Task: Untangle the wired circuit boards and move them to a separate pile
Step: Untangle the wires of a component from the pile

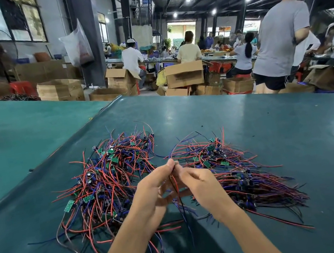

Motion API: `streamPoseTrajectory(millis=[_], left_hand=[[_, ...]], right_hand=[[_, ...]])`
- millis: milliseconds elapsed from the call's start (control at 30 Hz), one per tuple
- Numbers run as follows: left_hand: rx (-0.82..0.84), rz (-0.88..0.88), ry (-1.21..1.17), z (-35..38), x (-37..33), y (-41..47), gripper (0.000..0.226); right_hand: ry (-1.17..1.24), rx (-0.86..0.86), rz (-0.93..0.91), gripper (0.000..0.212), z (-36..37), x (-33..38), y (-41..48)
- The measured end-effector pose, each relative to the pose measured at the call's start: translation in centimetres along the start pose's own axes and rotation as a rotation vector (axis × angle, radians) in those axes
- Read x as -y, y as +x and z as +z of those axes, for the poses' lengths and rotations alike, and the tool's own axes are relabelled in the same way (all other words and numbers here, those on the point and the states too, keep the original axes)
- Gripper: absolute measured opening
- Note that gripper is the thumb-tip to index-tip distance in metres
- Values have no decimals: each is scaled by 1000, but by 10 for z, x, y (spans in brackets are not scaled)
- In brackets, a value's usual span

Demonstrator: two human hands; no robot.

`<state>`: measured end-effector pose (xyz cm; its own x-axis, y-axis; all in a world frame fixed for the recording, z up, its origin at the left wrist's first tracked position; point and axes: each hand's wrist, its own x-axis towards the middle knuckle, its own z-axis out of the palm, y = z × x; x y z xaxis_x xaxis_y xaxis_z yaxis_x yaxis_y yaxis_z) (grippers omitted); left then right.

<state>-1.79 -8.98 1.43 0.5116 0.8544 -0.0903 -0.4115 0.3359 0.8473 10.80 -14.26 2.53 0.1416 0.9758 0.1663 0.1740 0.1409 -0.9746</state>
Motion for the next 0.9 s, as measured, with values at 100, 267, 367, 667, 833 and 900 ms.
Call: streamPoseTrajectory(millis=[100,267,367,667,833,900], left_hand=[[-33,-15,-10,3,1,-2,37],[-129,-69,49,-2,3,1,43],[-106,-73,80,0,2,5,37],[-246,-12,-121,6,-20,37,14],[-286,30,-79,-2,-34,50,13],[-289,39,-59,-4,-33,52,13]], right_hand=[[172,32,91,32,4,0,-5],[115,15,177,24,13,-2,-10],[100,-32,206,24,15,-1,-13],[193,-73,321,30,26,0,-32],[215,-92,368,32,31,3,-39],[220,-98,383,32,31,6,-39]])
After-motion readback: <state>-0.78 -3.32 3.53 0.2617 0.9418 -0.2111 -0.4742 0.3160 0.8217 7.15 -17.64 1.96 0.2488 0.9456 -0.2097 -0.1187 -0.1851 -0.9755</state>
